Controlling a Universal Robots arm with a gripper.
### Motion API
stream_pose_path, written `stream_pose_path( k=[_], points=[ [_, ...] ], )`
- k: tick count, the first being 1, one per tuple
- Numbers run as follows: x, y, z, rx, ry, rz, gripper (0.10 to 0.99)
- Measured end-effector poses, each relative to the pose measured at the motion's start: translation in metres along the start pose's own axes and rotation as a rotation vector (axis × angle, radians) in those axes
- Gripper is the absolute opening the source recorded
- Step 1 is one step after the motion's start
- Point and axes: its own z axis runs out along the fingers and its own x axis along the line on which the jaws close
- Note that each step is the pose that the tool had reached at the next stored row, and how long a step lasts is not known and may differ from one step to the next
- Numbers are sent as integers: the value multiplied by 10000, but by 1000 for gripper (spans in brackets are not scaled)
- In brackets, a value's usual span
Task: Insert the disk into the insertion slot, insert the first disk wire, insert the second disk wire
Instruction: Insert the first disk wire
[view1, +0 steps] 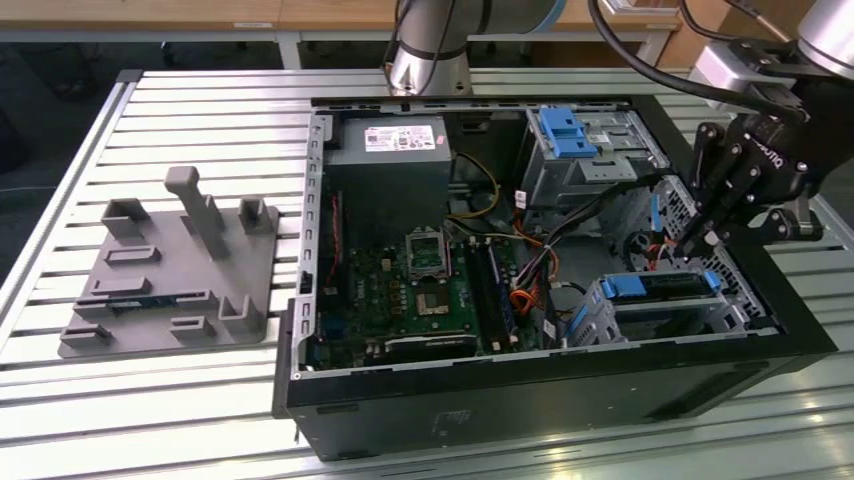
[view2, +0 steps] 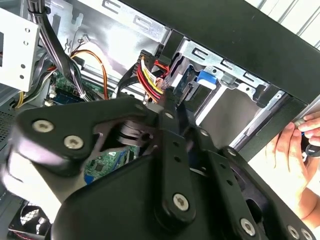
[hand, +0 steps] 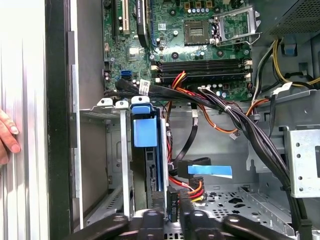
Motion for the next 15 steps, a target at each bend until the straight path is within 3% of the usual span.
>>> stream_pose_path(
  k=[3,10,15],
  points=[
    [-2,-1,12,0,13,21,165],
    [-2,-1,17,1,17,9,165],
    [-19,0,17,23,32,-311,165]
  ],
)
